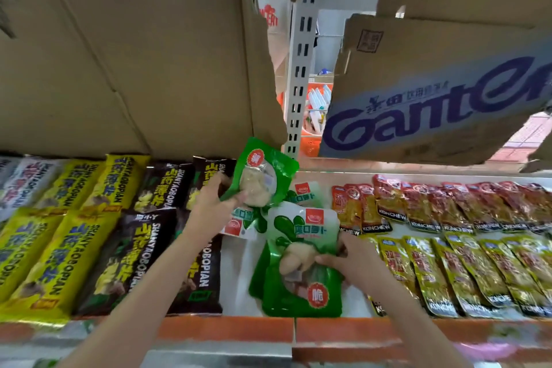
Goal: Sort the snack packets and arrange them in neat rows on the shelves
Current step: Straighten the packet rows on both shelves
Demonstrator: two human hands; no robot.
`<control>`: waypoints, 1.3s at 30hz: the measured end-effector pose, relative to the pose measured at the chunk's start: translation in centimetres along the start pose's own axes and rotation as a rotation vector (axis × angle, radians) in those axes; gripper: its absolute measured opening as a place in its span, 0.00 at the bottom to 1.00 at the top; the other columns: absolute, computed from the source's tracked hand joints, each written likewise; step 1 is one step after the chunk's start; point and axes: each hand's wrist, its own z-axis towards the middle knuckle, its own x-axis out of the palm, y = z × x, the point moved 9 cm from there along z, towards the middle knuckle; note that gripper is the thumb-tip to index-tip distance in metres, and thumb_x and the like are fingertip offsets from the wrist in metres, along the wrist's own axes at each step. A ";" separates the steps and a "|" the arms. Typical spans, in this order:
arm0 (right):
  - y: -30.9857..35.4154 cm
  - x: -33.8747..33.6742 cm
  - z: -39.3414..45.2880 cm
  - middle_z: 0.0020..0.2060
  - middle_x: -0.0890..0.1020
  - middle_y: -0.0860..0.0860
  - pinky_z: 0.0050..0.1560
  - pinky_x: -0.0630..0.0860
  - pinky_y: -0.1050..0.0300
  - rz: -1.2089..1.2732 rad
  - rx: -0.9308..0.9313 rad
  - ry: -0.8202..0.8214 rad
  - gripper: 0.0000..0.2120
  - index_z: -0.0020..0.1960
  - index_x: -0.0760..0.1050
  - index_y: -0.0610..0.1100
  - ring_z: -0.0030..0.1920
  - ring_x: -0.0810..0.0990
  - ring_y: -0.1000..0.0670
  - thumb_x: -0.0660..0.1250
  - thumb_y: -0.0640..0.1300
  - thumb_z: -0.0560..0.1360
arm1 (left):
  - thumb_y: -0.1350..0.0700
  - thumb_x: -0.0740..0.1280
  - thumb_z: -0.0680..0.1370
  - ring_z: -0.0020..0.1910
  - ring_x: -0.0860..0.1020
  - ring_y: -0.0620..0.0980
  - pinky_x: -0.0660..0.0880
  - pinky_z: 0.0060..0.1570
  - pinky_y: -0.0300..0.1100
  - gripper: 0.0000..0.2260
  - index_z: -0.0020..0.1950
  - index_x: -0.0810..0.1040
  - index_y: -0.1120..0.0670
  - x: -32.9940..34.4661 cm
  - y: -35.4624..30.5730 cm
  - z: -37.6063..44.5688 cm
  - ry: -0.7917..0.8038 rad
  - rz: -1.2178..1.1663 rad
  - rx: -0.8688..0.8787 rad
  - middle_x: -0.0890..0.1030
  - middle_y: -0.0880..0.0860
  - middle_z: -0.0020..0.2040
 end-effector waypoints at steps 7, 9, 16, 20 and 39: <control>1.1 -4.0 -0.2 0.40 0.83 0.52 0.41 0.77 0.58 0.292 -0.094 -0.083 0.03 0.43 0.76 0.49 0.40 0.81 0.52 0.69 0.43 0.73 | 0.62 0.67 0.76 0.43 0.79 0.50 0.75 0.39 0.43 0.09 0.53 0.70 0.56 -1.7 2.1 -1.8 -0.062 -0.307 -0.148 0.78 0.53 0.47; 0.1 -5.4 0.0 0.42 0.82 0.48 0.47 0.75 0.53 0.354 -0.078 -0.122 0.03 0.43 0.77 0.47 0.44 0.80 0.47 0.67 0.41 0.75 | 0.61 0.66 0.77 0.44 0.79 0.48 0.75 0.39 0.40 0.11 0.57 0.69 0.55 -1.7 2.4 -2.5 -0.036 -0.289 -0.164 0.78 0.51 0.49; -2.8 -7.5 -1.8 0.44 0.81 0.40 0.48 0.78 0.44 0.710 0.022 -0.214 0.03 0.48 0.72 0.42 0.43 0.80 0.41 0.60 0.38 0.78 | 0.61 0.66 0.77 0.48 0.77 0.44 0.73 0.41 0.36 0.10 0.55 0.69 0.49 0.8 3.1 -6.9 0.151 -0.237 -0.193 0.79 0.48 0.50; -2.9 -6.2 -3.0 0.45 0.82 0.42 0.48 0.79 0.42 0.694 0.006 -0.242 0.04 0.50 0.72 0.44 0.45 0.81 0.42 0.61 0.37 0.78 | 0.62 0.67 0.76 0.51 0.78 0.47 0.75 0.45 0.38 0.11 0.51 0.69 0.47 2.4 3.9 -8.7 0.220 -0.207 -0.206 0.79 0.49 0.51; -2.7 -1.5 -3.4 0.45 0.82 0.47 0.43 0.77 0.52 0.696 0.109 -0.119 0.12 0.51 0.74 0.45 0.44 0.81 0.46 0.70 0.37 0.69 | 0.66 0.72 0.70 0.47 0.80 0.47 0.77 0.45 0.42 0.18 0.54 0.73 0.49 1.4 3.1 -9.5 0.132 -0.186 -0.179 0.80 0.51 0.49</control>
